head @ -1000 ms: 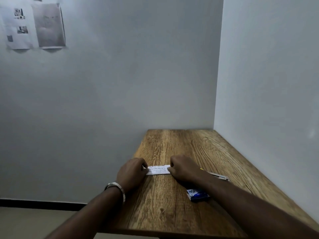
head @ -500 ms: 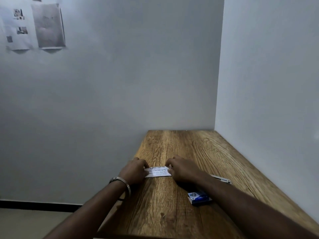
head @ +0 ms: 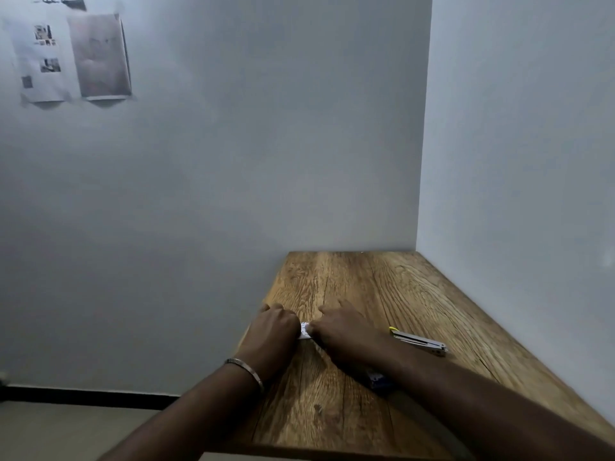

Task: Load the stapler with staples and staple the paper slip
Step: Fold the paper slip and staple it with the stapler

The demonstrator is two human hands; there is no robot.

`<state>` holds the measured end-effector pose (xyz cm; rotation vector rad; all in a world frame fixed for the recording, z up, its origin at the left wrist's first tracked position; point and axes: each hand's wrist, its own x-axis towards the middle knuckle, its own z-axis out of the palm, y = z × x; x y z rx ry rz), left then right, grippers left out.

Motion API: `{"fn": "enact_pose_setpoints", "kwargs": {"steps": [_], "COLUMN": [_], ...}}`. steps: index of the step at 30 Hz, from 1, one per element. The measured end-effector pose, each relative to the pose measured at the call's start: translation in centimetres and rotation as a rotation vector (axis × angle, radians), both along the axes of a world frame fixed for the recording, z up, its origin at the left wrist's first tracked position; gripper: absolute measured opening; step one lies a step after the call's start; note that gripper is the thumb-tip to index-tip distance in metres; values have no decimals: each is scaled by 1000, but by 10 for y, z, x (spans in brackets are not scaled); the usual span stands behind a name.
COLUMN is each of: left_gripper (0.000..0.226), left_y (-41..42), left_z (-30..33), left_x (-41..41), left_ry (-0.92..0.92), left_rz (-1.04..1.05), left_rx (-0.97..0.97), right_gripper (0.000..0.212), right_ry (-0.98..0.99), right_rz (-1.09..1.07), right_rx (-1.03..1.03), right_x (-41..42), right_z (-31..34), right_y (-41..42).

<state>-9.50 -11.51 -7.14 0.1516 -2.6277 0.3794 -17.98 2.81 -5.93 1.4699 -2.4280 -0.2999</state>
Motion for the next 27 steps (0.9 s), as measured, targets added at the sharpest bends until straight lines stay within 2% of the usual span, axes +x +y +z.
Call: {"fn": "enact_pose_setpoints", "kwargs": {"steps": [2,4,7,10,14,19,22,27], "left_gripper": [19,26,33,28,28,17,13,31], "left_y": [-1,-6,-12,-8,-3,-1,-2,-8], "left_z": [1,1,2,6,1,25,34,37], "left_x": [4,10,14,9,3,-8,-16,-16], "left_ry": [-43,-76,-121,-78,176,-13,-73,-139], "left_rz": [12,24,38,61,235,379,371,417], "left_rx": [38,174,396,601,705,806,972,1201], "right_gripper": [35,50,56,59,60,60,60,62], "right_ry": [-244,-483,-643,-661,-668,-691,-676,-661], "right_rz": [-39,-76,-122,-148,-159,-161,-151,-133], "right_rx": [-12,5,54,84,86,78,60,27], "right_x": [-1,-2,-7,-8,-9,-8,-9,-11], "right_z": [1,1,5,10,8,8,3,-7], "right_y": [8,18,20,15,13,14,14,14]}}
